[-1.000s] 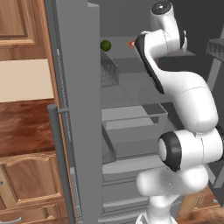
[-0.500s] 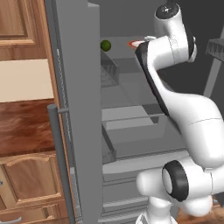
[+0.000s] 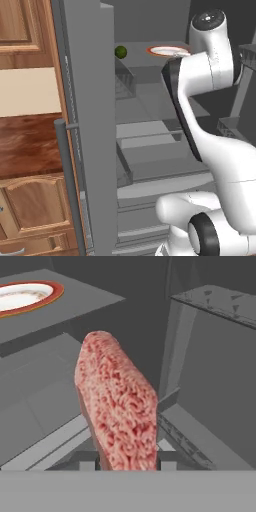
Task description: Retrieve the steak from the fridge and place it on the cutting board.
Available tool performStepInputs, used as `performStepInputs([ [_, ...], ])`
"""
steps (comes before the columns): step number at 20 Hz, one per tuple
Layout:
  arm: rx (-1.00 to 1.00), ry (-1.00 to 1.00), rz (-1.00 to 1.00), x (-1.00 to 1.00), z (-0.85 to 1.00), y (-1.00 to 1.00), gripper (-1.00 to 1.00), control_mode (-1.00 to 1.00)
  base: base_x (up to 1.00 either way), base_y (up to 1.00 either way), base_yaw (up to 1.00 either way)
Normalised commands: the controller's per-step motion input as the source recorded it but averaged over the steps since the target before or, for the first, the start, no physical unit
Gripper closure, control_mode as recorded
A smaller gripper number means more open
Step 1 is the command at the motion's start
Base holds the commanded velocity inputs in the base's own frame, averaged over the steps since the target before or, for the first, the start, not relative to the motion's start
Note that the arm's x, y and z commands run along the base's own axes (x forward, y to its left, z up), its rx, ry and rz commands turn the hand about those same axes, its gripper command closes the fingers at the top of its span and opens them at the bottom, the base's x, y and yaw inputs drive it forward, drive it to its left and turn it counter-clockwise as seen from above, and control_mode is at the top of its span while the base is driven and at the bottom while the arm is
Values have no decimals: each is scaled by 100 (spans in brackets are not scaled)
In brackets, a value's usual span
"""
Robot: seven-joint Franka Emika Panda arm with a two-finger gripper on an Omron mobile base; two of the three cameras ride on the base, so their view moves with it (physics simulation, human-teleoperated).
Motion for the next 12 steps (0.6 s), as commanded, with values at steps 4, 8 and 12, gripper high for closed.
performStepInputs([
  [4,0,9,3,-62,-19,40,100,-100,0,0,0],
  [8,0,6,1,-58,-27,34,100,-100,0,0,0],
  [12,0,4,1,-65,-28,25,100,-100,0,0,0],
])
